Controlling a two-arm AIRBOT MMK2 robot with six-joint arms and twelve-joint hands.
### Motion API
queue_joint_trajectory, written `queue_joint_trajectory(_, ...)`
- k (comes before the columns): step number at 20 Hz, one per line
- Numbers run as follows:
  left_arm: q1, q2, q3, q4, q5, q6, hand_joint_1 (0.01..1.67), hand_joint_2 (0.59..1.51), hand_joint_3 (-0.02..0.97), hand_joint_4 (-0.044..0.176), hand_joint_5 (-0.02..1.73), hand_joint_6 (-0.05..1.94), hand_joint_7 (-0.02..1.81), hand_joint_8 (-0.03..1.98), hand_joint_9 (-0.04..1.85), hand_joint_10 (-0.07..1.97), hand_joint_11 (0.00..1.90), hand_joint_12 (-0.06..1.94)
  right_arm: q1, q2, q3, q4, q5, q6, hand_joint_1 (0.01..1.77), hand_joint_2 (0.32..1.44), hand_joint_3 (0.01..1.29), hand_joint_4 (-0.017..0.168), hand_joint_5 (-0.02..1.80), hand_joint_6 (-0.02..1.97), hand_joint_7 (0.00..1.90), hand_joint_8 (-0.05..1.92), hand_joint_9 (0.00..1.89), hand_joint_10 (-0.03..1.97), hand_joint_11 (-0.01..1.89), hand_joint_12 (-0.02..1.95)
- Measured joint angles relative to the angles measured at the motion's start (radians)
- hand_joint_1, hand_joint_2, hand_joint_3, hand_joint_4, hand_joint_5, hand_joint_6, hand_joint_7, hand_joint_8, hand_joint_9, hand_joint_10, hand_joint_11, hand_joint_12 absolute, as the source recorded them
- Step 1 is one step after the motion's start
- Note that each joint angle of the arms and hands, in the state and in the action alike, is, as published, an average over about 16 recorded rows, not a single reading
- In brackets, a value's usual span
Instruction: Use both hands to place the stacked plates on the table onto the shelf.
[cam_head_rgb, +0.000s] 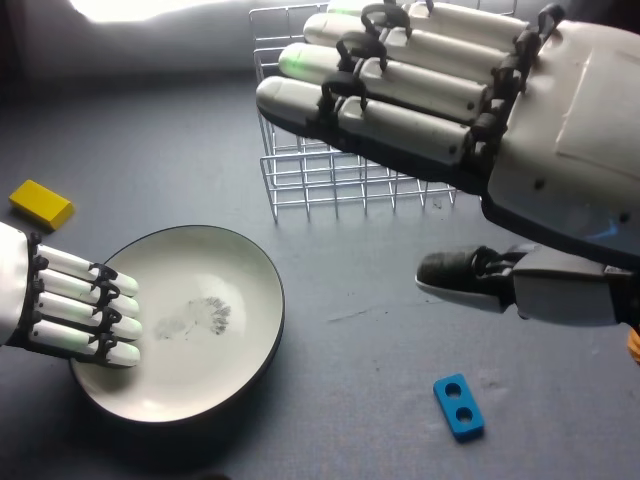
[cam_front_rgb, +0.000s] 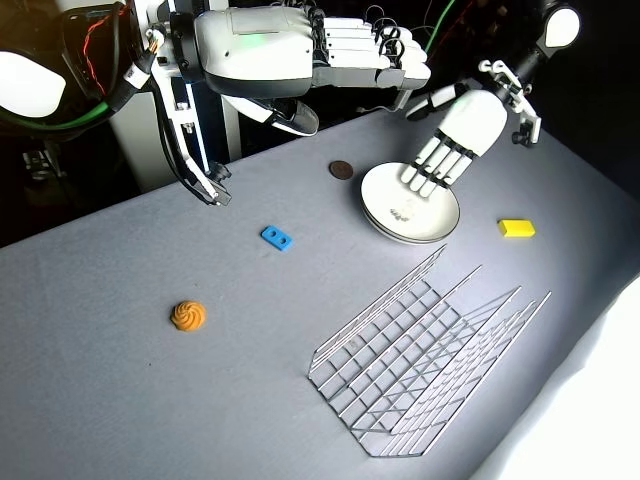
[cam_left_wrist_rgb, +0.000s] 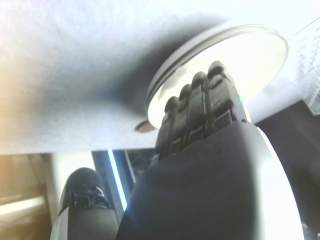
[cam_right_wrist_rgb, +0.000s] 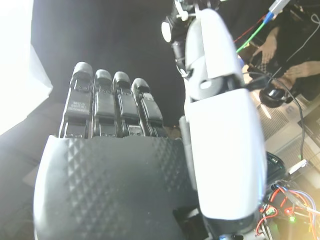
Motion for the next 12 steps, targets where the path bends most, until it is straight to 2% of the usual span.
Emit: queue_joint_trajectory(12, 0.024, -0.023, 0.045, -0.018, 0.010, 0.004, 0.02, 1.044, 0.033, 0.001, 0.02, -0.02, 0.01, -0.01, 0.02, 0.00, 0.01, -0.02, -0.019, -0.054, 0.044, 0.002, -0.061, -0.103, 1.06, 1.09, 0.02, 0.005, 0.04, 0.02, 0.02, 0.01, 0.02, 0.01, 0.02, 0.23)
